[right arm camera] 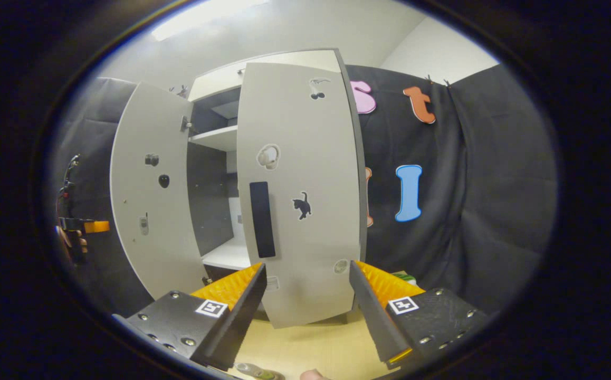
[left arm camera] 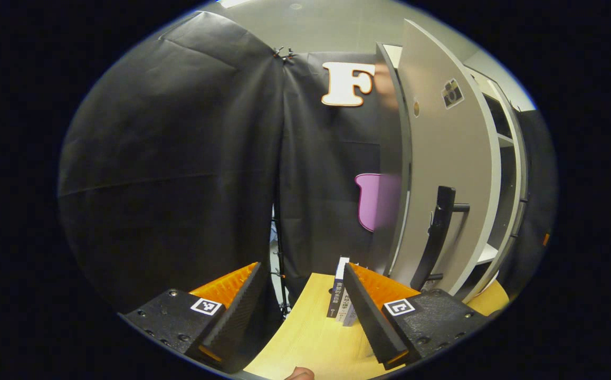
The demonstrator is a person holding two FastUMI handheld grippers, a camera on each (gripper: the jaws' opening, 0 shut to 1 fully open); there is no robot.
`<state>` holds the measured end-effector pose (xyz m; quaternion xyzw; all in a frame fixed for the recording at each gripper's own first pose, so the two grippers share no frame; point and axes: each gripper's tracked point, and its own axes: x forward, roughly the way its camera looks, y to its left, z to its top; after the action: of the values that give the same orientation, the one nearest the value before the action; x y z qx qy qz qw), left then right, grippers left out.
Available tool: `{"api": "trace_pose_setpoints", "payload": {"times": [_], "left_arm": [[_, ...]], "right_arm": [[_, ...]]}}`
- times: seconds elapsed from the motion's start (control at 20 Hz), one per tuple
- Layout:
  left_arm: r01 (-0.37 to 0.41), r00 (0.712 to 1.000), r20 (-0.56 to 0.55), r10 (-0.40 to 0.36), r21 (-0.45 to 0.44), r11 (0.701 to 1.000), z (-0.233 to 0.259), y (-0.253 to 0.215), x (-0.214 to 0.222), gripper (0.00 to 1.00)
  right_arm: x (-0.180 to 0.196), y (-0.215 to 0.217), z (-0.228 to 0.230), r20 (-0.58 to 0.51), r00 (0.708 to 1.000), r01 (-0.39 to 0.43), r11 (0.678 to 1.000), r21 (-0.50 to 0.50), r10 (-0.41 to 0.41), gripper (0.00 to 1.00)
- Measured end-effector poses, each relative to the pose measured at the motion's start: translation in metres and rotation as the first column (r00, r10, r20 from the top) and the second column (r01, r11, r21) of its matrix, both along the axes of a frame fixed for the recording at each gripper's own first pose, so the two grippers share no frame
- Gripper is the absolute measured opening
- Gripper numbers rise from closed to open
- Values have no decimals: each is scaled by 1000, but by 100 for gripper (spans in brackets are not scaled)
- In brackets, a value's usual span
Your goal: Grasp the bottle in the cabinet with the left hand and place it on the coaster, then close the right door with the right hand and the left door with the left hand.
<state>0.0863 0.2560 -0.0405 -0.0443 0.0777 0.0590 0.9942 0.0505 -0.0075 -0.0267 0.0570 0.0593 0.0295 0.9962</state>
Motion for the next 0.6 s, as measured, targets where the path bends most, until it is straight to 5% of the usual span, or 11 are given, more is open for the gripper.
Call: {"api": "trace_pose_setpoints", "payload": {"times": [0.3, 0.4, 0.5, 0.6], "left_arm": [[111, 993, -37, -110, 17, 994, -2, -48, 31, 93], [122, 992, -31, -120, 71, 990, 3, -55, 38, 100], [102, 995, -9, -102, 138, 985, 10, -57, 33, 89], [88, 996, -18, -87, 113, 990, 7, -59, 31, 88]], "right_arm": [[-9, -12, 5, 22, 1000, 3, 1000, 3, -3, 98], [-12, -19, 3, 19, 1000, 5, 1000, 14, -6, 95], [-17, -29, 0, 16, 1000, 18, 1000, 19, -19, 95], [-19, -34, 0, 18, 999, 25, 999, 35, -26, 95]]}}
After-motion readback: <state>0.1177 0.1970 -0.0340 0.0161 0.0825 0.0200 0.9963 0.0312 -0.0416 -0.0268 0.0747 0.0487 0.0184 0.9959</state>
